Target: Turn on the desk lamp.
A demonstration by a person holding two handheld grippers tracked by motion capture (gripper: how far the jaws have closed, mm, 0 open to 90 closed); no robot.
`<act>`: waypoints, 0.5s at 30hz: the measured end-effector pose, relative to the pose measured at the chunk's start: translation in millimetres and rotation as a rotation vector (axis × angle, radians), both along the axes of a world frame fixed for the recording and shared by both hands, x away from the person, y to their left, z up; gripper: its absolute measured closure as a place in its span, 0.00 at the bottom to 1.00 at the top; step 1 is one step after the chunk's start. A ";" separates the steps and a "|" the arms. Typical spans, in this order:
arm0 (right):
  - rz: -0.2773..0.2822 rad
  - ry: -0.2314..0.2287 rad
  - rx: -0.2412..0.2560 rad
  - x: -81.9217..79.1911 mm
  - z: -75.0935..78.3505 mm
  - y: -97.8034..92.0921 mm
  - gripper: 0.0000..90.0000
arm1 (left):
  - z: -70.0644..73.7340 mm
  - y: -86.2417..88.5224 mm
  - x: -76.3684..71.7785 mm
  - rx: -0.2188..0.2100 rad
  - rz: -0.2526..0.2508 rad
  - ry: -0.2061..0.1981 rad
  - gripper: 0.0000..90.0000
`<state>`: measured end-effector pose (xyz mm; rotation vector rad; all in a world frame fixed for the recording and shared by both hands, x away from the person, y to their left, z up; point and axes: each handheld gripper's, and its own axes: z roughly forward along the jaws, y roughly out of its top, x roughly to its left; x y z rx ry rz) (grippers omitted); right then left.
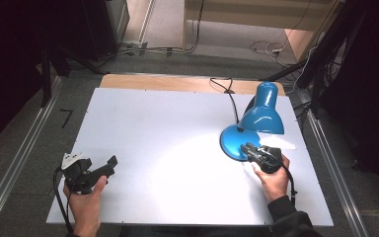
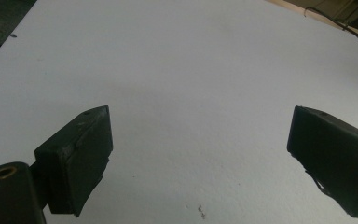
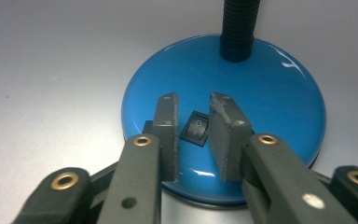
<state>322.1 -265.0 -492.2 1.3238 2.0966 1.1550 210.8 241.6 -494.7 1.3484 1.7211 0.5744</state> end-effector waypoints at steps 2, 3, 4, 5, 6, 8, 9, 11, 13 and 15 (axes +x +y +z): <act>-0.004 0.003 0.008 -0.1 0.5 -0.5 0.70 | -0.1 0.0 0.1 0.000 0.000 0.001 0.08; -0.005 0.004 0.009 -0.3 0.7 -0.7 0.68 | -0.1 0.0 0.3 -0.001 0.000 0.000 0.08; -0.006 0.004 0.011 -0.4 0.8 -0.6 0.65 | -0.2 0.0 0.3 0.000 0.000 0.001 0.08; -0.003 0.006 0.015 -0.5 0.9 -0.7 0.62 | -0.2 0.0 0.4 0.001 0.001 0.001 0.08; -0.003 0.006 0.015 -0.5 0.9 -0.7 0.62 | -0.2 0.0 0.4 0.001 0.001 0.001 0.08; -0.003 0.008 0.016 -0.3 0.7 -0.4 0.52 | -0.1 -0.1 0.3 0.000 -0.001 0.000 0.08; -0.002 0.014 0.014 -0.1 0.6 -0.3 0.50 | -0.1 -0.2 0.3 0.000 -0.002 0.000 0.08; -0.001 0.015 0.009 -0.2 0.2 -0.3 0.47 | 0.0 -0.2 0.2 0.000 -0.003 -0.001 0.08; -0.001 0.013 0.010 -0.4 0.4 -0.3 0.46 | 0.0 -0.3 0.3 -0.001 -0.003 -0.002 0.08; 0.000 0.015 0.012 -1.0 1.2 -1.0 0.42 | 0.0 -0.3 0.3 -0.002 -0.003 -0.002 0.08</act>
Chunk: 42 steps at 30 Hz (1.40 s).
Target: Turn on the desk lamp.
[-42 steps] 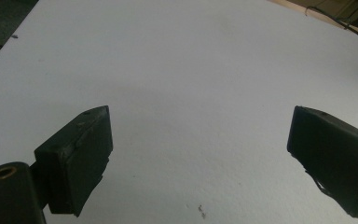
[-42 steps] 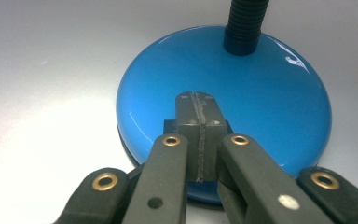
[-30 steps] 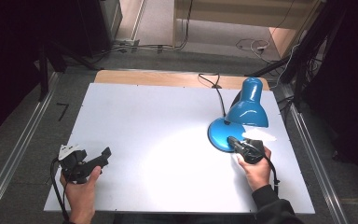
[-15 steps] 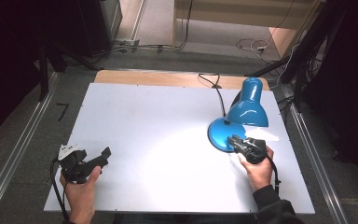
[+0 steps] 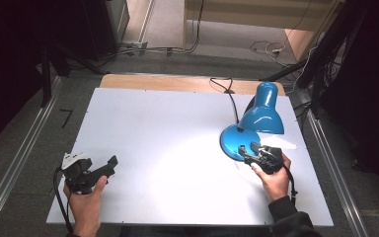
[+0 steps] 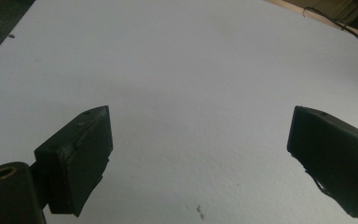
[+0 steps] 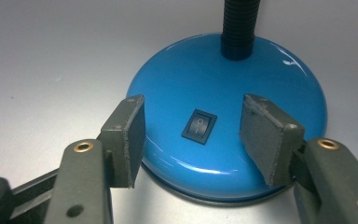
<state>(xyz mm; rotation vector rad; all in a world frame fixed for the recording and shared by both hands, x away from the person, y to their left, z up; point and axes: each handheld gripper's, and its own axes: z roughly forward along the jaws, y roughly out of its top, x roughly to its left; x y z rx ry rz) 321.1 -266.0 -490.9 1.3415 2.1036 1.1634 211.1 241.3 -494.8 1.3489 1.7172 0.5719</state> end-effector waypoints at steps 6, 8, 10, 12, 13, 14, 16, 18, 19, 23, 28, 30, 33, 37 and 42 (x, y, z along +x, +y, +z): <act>-0.008 0.000 -0.007 -1.5 0.4 -2.2 0.37 | 0.3 0.4 -0.2 0.000 0.003 -0.003 0.08; -0.006 0.001 -0.008 -1.9 0.5 -2.8 0.37 | 0.4 0.3 -0.1 0.001 0.002 -0.003 0.08; -0.005 -0.001 -0.013 -2.7 0.5 -3.8 0.37 | 0.3 0.1 0.0 0.000 -0.002 -0.002 0.08; -0.005 -0.005 -0.017 -4.2 0.8 -5.7 0.37 | 0.5 -0.3 0.1 0.000 -0.003 0.000 0.08; -0.006 -0.002 -0.013 -5.0 1.2 -6.1 0.37 | 0.5 -0.6 0.2 0.000 -0.001 -0.002 0.08; -0.006 -0.002 -0.013 -5.0 1.2 -6.1 0.37 | 0.5 -0.6 0.2 -0.001 -0.001 -0.002 0.08; -0.008 -0.006 -0.017 -6.1 1.9 -7.6 0.37 | 0.5 -0.2 0.2 0.000 -0.003 0.000 0.08; -0.008 -0.006 -0.015 -7.4 2.3 -9.0 0.37 | 0.4 -0.1 0.2 -0.001 -0.004 0.000 0.08; -0.011 -0.005 -0.016 -7.9 2.5 -9.6 0.37 | 0.5 -0.2 0.2 0.000 -0.004 0.000 0.08; -0.010 -0.005 -0.018 -8.5 2.5 -11.7 0.37 | 0.3 -0.7 0.5 0.001 -0.004 0.000 0.08; -0.014 0.003 -0.019 -10.0 1.7 -14.5 0.37 | 0.4 -1.0 0.5 0.001 -0.004 0.000 0.08; -0.014 0.001 -0.019 -10.5 1.7 -14.7 0.37 | 0.3 -1.0 0.5 0.001 -0.004 -0.001 0.08; -0.015 0.000 -0.016 -12.3 2.6 -15.4 0.37 | 0.1 -1.0 0.6 0.001 -0.002 0.000 0.08; -0.017 0.005 -0.016 -13.7 2.0 -18.1 0.37 | 0.3 -0.7 0.3 0.001 -0.002 0.001 0.08; -0.021 0.001 -0.013 -15.6 2.8 -20.9 0.37 | 0.3 -0.4 0.1 0.001 -0.002 0.002 0.08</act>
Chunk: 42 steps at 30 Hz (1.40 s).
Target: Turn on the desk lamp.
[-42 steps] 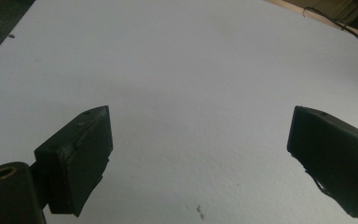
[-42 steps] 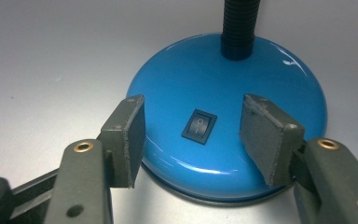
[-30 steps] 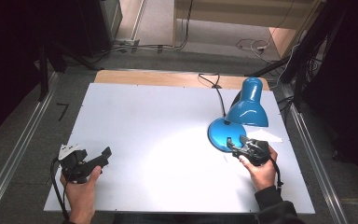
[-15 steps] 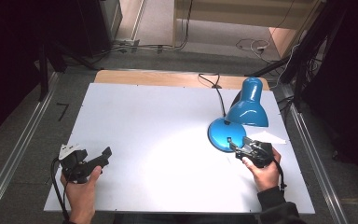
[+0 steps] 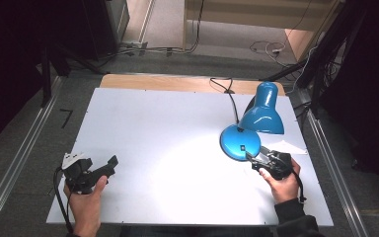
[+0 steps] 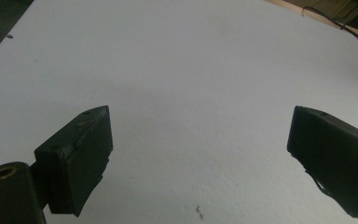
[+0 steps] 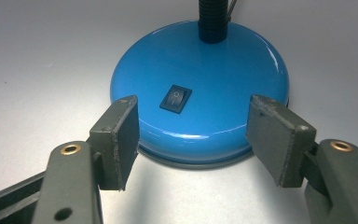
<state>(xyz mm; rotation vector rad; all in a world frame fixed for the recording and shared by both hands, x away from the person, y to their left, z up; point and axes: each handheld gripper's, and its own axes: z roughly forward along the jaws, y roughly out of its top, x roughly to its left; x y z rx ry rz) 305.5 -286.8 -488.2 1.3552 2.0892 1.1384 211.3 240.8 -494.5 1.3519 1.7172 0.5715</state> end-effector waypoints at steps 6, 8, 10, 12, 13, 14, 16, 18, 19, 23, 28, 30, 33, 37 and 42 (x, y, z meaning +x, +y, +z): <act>-0.002 0.001 -0.001 -3.2 0.1 -3.8 0.37 | 0.1 0.1 -0.1 -0.001 -0.001 -0.001 0.08; -0.004 0.003 0.000 -4.2 0.3 -5.1 0.37 | 0.1 0.1 -0.2 -0.001 -0.001 -0.001 0.08; -0.003 0.003 0.003 -4.7 0.4 -6.1 0.37 | 0.1 0.0 -0.2 0.000 0.000 -0.002 0.08; -0.011 0.004 0.002 -6.3 0.6 -8.5 0.37 | 0.1 0.1 -0.1 0.000 -0.001 -0.001 0.08; -0.012 0.004 0.003 -6.8 0.8 -9.2 0.37 | 0.2 0.1 -0.1 -0.001 -0.001 -0.001 0.08; -0.013 0.002 0.002 -7.0 0.8 -10.1 0.37 | 0.1 0.0 -0.1 -0.002 0.000 -0.001 0.08; -0.014 0.003 0.003 -7.6 0.8 -11.4 0.37 | 0.2 0.1 -0.1 -0.001 -0.001 -0.001 0.08; -0.016 0.002 0.001 -8.2 0.7 -12.4 0.36 | 0.2 0.0 -0.1 0.000 -0.001 -0.001 0.08; -0.016 0.002 0.001 -8.2 0.7 -12.4 0.36 | 0.2 -0.1 -0.1 0.000 0.000 -0.001 0.08; -0.020 0.001 0.006 -10.8 1.9 -15.4 0.36 | 0.2 0.1 -0.2 -0.001 0.000 0.000 0.08; -0.026 -0.002 0.006 -13.6 2.4 -20.9 0.36 | 0.2 -0.1 -0.2 0.000 0.001 -0.002 0.08; -0.026 0.001 0.007 -14.1 2.4 -21.5 0.36 | 0.2 -0.2 -0.2 0.000 0.001 -0.002 0.08; -0.032 0.005 0.003 -16.0 2.0 -23.7 0.36 | 0.2 0.0 -0.2 -0.001 0.002 -0.002 0.08; -0.038 0.007 0.001 -17.9 1.8 -27.9 0.36 | 0.3 -0.2 -0.2 -0.002 0.003 -0.004 0.08; -0.044 0.008 -0.004 -19.7 1.9 -31.4 0.35 | 0.3 0.0 -0.3 -0.002 0.002 -0.003 0.08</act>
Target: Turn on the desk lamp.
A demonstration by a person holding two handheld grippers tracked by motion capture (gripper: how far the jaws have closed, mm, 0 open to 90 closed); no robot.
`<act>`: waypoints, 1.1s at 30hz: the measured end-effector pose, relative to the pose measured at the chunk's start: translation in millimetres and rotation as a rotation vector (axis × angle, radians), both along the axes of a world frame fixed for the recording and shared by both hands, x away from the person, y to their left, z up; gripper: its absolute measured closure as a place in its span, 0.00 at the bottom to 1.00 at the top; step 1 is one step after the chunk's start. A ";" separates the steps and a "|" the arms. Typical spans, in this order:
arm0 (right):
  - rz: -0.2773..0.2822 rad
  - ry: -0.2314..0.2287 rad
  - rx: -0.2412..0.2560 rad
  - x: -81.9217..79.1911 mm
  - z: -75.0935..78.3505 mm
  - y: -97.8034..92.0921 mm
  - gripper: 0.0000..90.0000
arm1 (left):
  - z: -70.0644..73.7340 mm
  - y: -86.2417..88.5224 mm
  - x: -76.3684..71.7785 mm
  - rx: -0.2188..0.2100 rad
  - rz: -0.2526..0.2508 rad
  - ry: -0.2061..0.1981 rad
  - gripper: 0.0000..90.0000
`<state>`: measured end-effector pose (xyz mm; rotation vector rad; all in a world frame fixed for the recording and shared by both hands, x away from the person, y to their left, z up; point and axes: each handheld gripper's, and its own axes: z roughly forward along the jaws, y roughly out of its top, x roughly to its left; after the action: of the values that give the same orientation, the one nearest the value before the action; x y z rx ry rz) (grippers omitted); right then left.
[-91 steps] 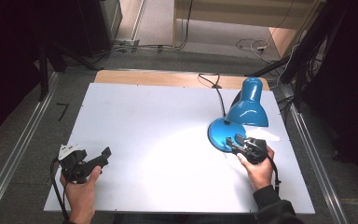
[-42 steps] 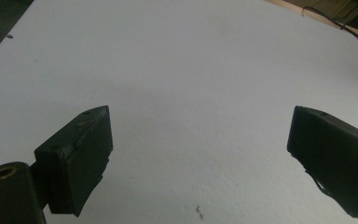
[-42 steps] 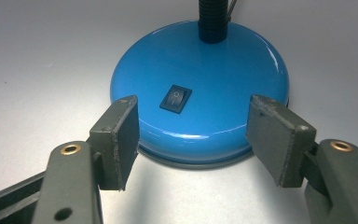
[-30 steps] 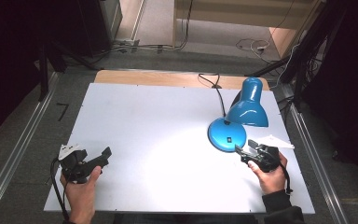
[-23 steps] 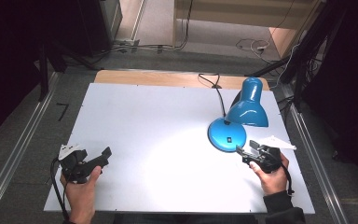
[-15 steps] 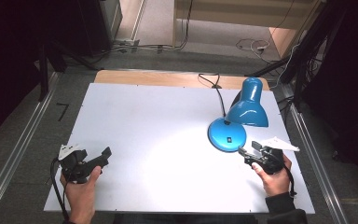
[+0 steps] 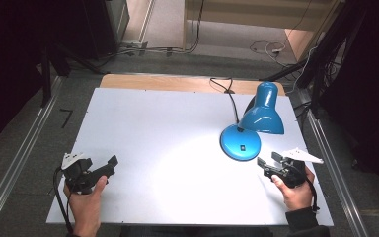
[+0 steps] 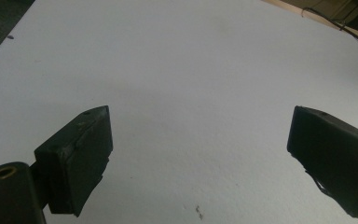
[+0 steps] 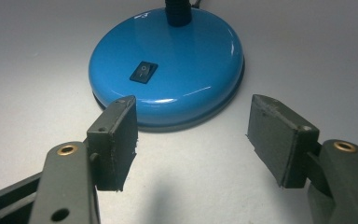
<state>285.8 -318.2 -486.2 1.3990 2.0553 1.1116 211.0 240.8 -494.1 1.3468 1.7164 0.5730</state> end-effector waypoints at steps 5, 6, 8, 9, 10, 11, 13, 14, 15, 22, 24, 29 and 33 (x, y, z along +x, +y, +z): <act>-0.003 -0.001 0.001 -2.1 0.3 -3.4 0.34 | 0.1 0.1 -0.1 0.000 0.000 0.000 0.08; -0.002 -0.001 0.004 -2.7 0.4 -4.4 0.34 | 0.1 0.1 -0.1 -0.001 0.000 0.000 0.08; -0.007 0.000 0.004 -3.7 0.5 -5.9 0.34 | 0.0 0.0 0.0 0.000 0.000 0.000 0.08; -0.007 0.000 0.004 -3.7 0.5 -5.9 0.34 | 0.0 0.0 -0.1 0.000 -0.001 -0.001 0.08; -0.006 -0.001 0.004 -3.9 0.6 -6.9 0.34 | 0.0 -0.2 -0.1 0.000 -0.001 -0.001 0.08; -0.010 0.004 0.005 -4.7 0.7 -7.7 0.34 | 0.1 -0.3 0.0 0.000 0.000 -0.001 0.08; -0.010 0.003 0.002 -4.8 0.7 -8.3 0.34 | 0.1 -0.5 0.0 -0.002 0.001 -0.001 0.08; -0.011 0.002 -0.001 -5.1 0.8 -8.8 0.34 | 0.1 -0.3 0.0 0.000 -0.001 -0.001 0.08; -0.010 0.000 -0.001 -5.4 0.9 -9.3 0.34 | 0.1 -0.3 0.0 0.001 -0.001 -0.001 0.08; -0.019 0.000 -0.002 -8.8 1.8 -14.0 0.33 | 0.2 0.1 -0.3 0.002 -0.001 -0.001 0.08; -0.025 -0.002 -0.001 -10.7 2.2 -17.6 0.33 | 0.2 0.0 -0.2 0.001 0.000 -0.001 0.08; -0.044 0.006 -0.007 -13.7 0.7 -23.3 0.33 | 0.2 -0.5 0.0 0.000 -0.001 -0.003 0.08; -0.051 0.006 -0.015 -15.1 -0.2 -26.1 0.32 | 0.3 -0.6 -0.1 0.000 -0.002 -0.003 0.08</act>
<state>270.7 -344.3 -486.5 1.4416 2.0166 1.0706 210.9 240.2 -493.8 1.3466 1.7128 0.5741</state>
